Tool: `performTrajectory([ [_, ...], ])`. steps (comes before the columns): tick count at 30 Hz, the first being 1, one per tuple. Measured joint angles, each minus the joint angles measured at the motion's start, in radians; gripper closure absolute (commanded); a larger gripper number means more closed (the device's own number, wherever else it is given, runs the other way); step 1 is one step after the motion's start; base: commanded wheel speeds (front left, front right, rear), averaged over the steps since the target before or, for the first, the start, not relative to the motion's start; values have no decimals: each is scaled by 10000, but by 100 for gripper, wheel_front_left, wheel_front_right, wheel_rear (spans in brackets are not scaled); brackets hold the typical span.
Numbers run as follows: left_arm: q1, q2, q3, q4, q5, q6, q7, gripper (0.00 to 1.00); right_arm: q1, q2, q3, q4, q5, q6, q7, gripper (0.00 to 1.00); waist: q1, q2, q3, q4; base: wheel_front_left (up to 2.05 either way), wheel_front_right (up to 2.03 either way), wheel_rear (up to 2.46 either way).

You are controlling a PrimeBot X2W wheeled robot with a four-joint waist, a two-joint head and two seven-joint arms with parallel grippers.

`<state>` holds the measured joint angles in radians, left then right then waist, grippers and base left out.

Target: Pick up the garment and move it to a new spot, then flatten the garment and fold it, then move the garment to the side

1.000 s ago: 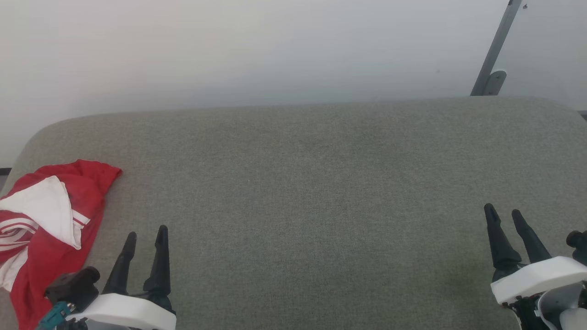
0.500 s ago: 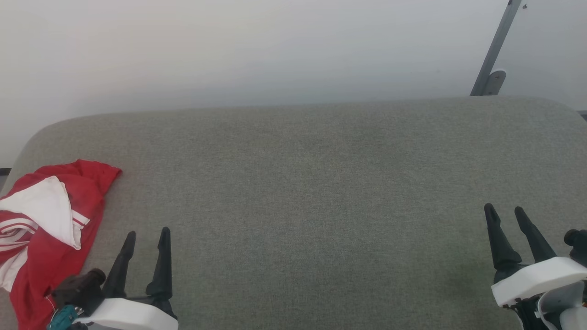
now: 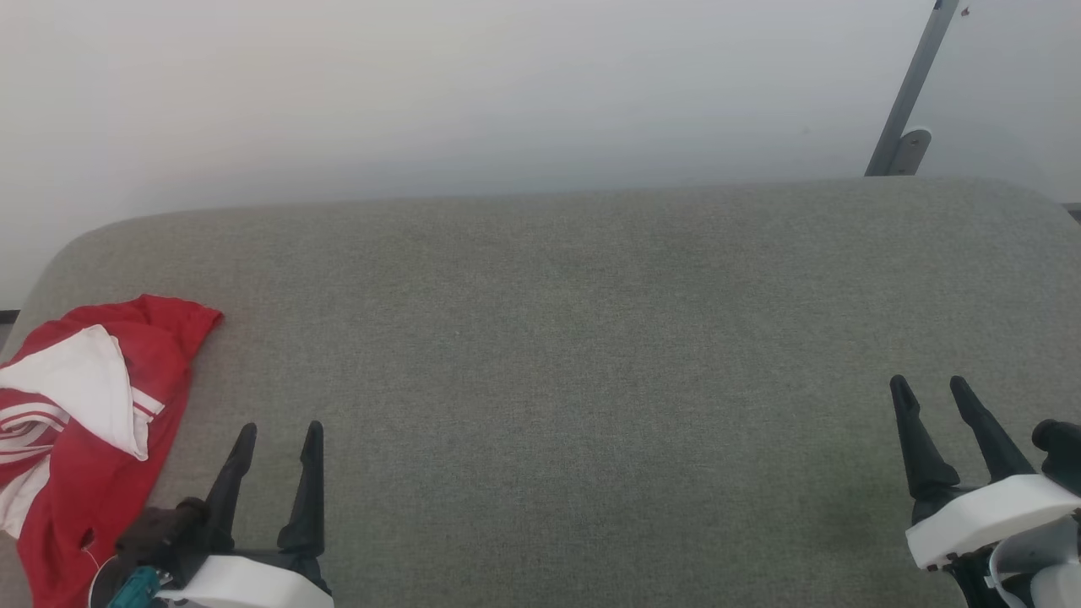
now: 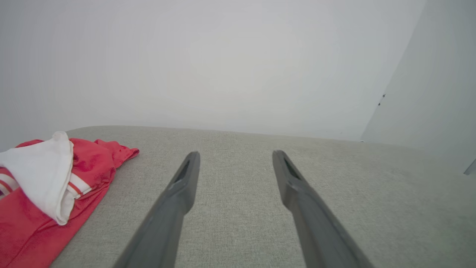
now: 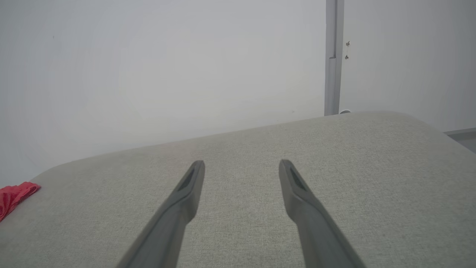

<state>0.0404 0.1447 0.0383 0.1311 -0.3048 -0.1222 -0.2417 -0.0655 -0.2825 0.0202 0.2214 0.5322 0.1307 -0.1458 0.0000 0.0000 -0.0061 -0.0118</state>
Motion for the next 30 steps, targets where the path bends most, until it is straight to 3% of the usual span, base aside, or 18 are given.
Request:
performTrajectory([
  [11,12,4,6,-67,663,-27,-198,0,2,-102,73,-42,-533,0,-128,0,0,0,-20,11,0,0,0],
  [30,12,-23,6,-42,527,-58,-198,0,15,-90,73,-115,-585,0,-127,0,0,0,-28,44,0,0,0],
])
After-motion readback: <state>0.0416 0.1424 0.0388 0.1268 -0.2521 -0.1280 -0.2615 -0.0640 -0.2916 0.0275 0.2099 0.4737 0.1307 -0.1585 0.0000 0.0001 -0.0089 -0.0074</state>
